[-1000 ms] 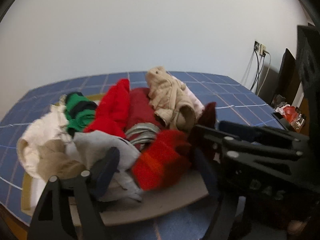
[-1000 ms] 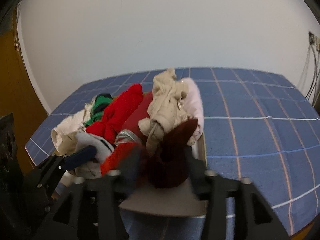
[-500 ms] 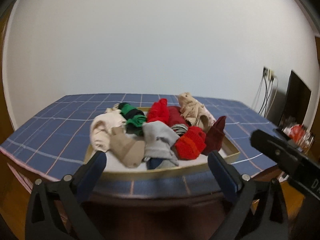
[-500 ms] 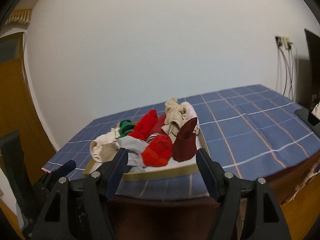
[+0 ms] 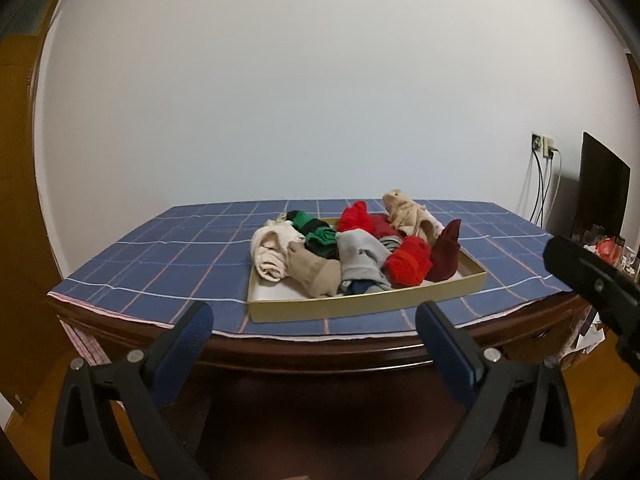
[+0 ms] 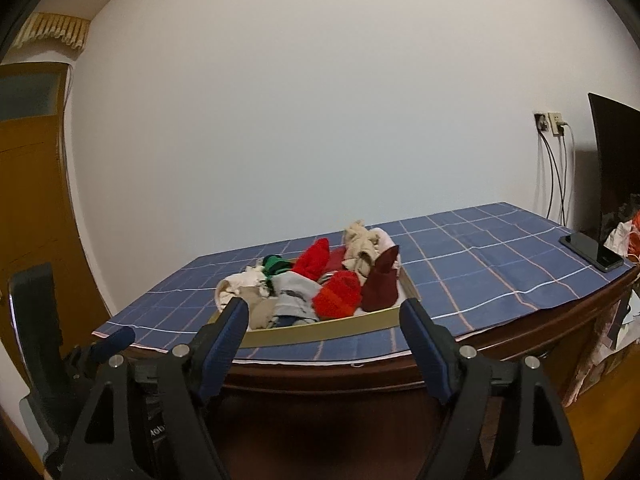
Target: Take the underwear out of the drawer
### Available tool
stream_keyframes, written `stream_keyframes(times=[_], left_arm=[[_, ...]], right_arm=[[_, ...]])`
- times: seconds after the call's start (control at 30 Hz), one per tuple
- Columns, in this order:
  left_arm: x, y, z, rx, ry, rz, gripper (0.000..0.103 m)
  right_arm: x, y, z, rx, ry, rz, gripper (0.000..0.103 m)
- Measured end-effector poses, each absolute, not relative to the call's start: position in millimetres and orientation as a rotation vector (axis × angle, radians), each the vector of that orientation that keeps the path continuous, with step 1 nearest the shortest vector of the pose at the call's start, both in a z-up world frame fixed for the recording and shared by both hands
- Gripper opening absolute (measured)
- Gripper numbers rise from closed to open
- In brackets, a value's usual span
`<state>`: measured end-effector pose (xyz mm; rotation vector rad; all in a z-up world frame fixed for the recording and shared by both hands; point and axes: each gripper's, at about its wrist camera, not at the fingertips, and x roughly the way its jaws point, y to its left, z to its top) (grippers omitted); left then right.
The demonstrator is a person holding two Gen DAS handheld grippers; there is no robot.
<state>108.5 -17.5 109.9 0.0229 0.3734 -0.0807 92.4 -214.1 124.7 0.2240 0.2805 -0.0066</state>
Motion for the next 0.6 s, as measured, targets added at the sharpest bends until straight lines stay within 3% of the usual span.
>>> stream_keyframes(times=[0.3,0.6], left_arm=[[84,-19,127,0.071,0.256,-0.026,0.103],[82,-18,131,0.039,0.286,-0.042,0.103]], right_arm=[[84,-208,131,0.215,0.253,-0.008,0.08],[83,-214,130,0.237,0.259,-0.012,0.08]])
